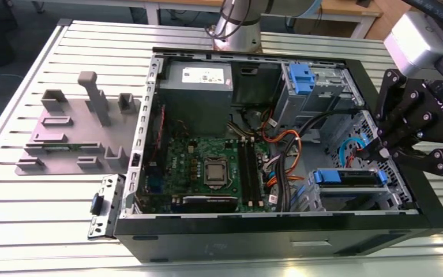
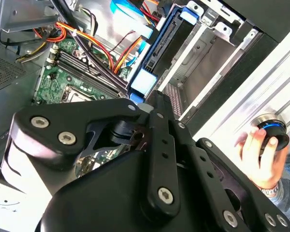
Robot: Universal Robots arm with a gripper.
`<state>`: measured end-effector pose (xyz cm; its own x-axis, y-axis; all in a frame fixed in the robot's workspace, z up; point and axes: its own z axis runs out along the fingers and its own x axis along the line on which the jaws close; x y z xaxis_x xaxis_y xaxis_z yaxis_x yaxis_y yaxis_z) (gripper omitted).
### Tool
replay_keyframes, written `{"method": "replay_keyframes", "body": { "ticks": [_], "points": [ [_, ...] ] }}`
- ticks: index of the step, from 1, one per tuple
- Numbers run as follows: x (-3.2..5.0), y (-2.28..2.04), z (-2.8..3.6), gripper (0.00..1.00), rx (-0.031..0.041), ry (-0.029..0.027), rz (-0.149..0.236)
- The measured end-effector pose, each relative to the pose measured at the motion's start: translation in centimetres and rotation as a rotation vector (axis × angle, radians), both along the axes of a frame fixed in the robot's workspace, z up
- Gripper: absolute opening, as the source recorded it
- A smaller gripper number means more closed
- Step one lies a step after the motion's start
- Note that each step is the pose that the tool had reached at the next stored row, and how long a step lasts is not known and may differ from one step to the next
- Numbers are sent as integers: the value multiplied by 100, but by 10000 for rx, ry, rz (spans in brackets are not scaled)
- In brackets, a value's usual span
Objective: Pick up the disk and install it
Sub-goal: 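Insert the disk into the insertion slot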
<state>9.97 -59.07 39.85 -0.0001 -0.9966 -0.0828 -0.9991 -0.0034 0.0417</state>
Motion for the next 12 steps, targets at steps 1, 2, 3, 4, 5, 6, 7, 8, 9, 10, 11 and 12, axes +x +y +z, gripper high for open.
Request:
{"method": "replay_keyframes", "body": {
  "ticks": [1, 2, 3, 4, 5, 6, 7, 8, 9, 10, 11, 12],
  "points": [
    [0, 0, 0, 10, 1, 0, 0],
    [0, 0, 0, 10, 1, 0, 0],
    [0, 0, -1, 10, 0, 0, 0],
    [0, 0, -1, 10, 1, 0, 0],
    [0, 0, -1, 10, 0, 0, 0],
    [0, 0, -1, 10, 1, 0, 0],
    [0, 0, -2, 10, 0, 0, -1],
    [2, 0, -3, 10, 1, 1, 0],
    [4, 0, -7, 10, 3, 0, 0],
    [8, 0, -10, 10, 4, 0, 1],
    [10, 0, -13, 10, 3, 0, 1],
    [14, 0, -18, 10, 1, 0, 1]
  ]
}}
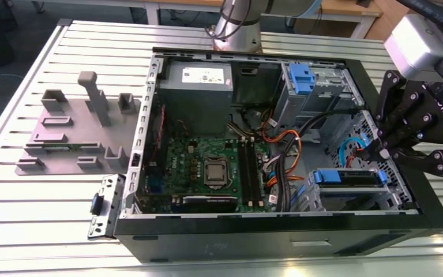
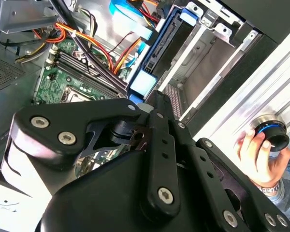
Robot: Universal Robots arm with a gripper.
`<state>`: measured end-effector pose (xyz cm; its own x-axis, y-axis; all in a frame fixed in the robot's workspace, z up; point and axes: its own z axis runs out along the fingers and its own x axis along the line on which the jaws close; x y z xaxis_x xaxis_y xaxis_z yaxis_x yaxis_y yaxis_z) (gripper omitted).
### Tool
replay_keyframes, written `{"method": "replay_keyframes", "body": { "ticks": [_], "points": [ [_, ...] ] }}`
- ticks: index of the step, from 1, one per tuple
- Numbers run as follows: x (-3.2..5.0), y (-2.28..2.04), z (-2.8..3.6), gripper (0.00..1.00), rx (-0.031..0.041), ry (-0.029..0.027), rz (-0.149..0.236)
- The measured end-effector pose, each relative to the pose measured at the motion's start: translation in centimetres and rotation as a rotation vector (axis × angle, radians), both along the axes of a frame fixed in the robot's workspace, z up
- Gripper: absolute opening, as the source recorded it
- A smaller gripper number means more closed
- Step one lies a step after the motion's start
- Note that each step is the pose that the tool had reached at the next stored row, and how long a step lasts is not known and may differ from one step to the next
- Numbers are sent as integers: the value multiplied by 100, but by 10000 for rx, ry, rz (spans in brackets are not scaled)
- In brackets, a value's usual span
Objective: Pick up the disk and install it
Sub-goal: 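Insert the disk into the insertion slot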
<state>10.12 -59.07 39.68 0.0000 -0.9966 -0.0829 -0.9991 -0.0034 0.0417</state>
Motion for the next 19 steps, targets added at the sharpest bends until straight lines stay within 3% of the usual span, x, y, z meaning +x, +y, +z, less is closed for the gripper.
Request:
{"method": "replay_keyframes", "body": {
  "ticks": [8, 19],
  "points": [
    [90, 0, -46, 10, 1, 3, -1],
    [241, 0, -187, 10, -1, 10, -1]
  ]
}}
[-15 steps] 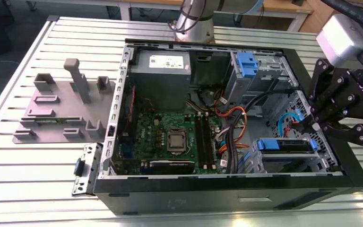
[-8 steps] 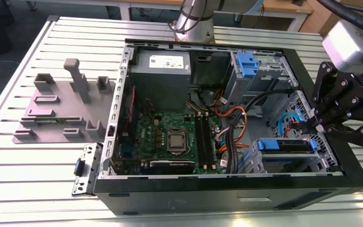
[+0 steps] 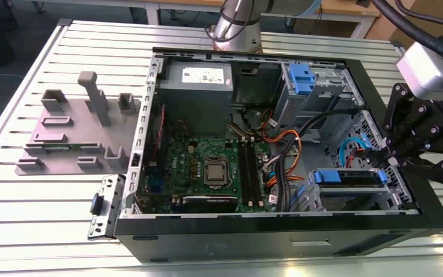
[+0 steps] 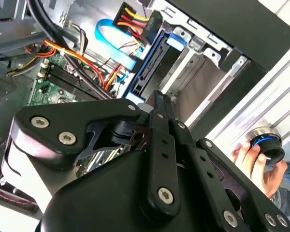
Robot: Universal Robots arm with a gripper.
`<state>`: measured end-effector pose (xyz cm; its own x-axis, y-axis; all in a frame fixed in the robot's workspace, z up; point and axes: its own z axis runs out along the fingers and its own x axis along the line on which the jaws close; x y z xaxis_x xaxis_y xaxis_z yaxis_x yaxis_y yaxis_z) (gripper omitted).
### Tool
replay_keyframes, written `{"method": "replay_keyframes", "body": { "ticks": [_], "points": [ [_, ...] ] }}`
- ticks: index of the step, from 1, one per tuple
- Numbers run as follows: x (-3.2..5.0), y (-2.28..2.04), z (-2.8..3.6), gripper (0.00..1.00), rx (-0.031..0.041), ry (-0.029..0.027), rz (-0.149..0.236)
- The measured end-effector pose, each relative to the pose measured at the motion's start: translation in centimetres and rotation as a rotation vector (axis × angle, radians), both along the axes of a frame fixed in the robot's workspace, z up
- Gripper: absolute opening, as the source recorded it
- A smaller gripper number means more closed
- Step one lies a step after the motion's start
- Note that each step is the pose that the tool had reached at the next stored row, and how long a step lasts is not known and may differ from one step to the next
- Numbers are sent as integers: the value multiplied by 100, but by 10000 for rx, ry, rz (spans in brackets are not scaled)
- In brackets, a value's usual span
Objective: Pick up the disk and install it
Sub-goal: 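Insert the disk into the insertion slot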
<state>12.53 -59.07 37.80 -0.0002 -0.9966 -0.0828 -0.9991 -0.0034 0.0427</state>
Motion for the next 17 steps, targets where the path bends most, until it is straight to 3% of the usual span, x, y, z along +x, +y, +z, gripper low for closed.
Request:
{"method": "replay_keyframes", "body": {
  "ticks": [11, 17],
  "points": [
    [154, 2, -74, 10, 2, 2, 0],
    [169, 2, -74, 10, 0, 2, -1]
  ]
}}
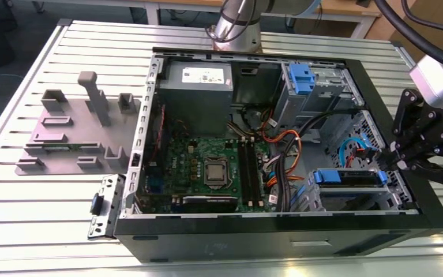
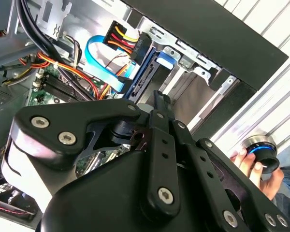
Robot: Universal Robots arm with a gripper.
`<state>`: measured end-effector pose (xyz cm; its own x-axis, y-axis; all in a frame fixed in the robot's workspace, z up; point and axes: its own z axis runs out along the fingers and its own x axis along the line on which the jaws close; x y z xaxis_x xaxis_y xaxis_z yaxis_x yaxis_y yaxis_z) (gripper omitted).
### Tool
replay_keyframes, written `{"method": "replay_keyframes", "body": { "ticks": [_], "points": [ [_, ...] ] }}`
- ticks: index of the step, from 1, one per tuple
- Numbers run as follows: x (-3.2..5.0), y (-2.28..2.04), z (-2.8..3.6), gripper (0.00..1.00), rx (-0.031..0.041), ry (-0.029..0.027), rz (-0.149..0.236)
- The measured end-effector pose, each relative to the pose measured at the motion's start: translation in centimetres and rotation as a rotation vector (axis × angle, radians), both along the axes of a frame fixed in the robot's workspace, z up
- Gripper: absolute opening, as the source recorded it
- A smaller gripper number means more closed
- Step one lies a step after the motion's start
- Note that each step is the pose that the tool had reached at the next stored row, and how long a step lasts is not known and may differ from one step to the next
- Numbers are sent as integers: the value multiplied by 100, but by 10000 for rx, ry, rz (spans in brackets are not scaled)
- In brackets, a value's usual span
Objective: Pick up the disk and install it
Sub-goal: 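Insert the first disk wire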
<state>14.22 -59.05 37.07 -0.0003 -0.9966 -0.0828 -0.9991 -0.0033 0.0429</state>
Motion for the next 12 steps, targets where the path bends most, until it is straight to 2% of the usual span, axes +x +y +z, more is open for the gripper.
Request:
{"method": "replay_keyframes", "body": {
  "ticks": [9, 11, 12],
  "points": [
    [1, 0, 0, 10, 1, 0, 1],
    [1, 0, 0, 11, 1, 0, 1],
    [1, 0, 0, 17, 1, 0, 1]
  ]
}}
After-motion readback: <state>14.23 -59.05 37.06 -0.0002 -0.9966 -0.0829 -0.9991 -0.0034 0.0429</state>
